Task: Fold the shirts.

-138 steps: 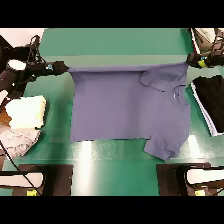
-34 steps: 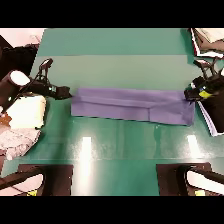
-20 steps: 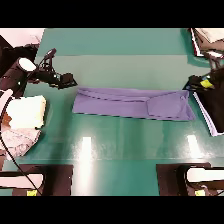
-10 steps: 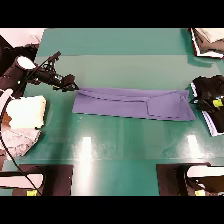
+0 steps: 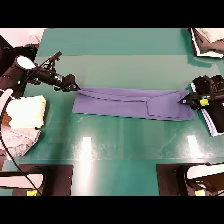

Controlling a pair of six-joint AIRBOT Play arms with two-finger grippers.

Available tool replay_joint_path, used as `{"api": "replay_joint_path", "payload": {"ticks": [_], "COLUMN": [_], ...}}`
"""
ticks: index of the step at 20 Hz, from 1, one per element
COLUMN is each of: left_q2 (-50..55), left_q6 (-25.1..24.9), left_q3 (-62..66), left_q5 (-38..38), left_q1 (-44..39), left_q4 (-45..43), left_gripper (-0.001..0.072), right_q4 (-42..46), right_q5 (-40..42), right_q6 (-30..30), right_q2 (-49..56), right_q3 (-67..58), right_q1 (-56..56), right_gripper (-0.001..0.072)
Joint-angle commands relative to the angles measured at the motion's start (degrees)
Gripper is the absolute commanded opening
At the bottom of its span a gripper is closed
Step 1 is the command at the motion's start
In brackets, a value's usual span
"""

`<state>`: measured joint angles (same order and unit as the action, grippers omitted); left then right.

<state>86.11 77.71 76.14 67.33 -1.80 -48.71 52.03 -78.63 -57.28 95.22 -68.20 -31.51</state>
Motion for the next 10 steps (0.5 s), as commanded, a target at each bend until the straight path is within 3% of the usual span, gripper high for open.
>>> {"api": "replay_joint_path", "payload": {"ticks": [1,4,6,10], "left_q2": [0.02,0.02,0.13,2.43], "left_q6": [0.42,0.52,0.79,2.03], "left_q3": [-0.02,-0.02,0.0,1.4], "left_q5": [0.9,0.61,-3.39,-12.28], "left_q1": [-0.07,-3.65,-8.52,-18.67], "left_q4": [0.11,-1.2,-1.86,-1.51], "left_gripper": [0.0027,0.0026,0.0026,0.0026], "right_q4": [-0.04,-0.24,-0.15,-3.91], "right_q5": [0.63,-0.85,-1.68,-1.99], "right_q6": [1.25,3.61,4.83,1.81], "right_q2": [0.39,0.31,-1.11,-7.89], "right_q3": [0.09,0.04,0.04,0.02], "right_q1": [1.97,3.04,3.21,3.32], "right_gripper": [0.0376,0.0035,0.0019,0.0016]}}
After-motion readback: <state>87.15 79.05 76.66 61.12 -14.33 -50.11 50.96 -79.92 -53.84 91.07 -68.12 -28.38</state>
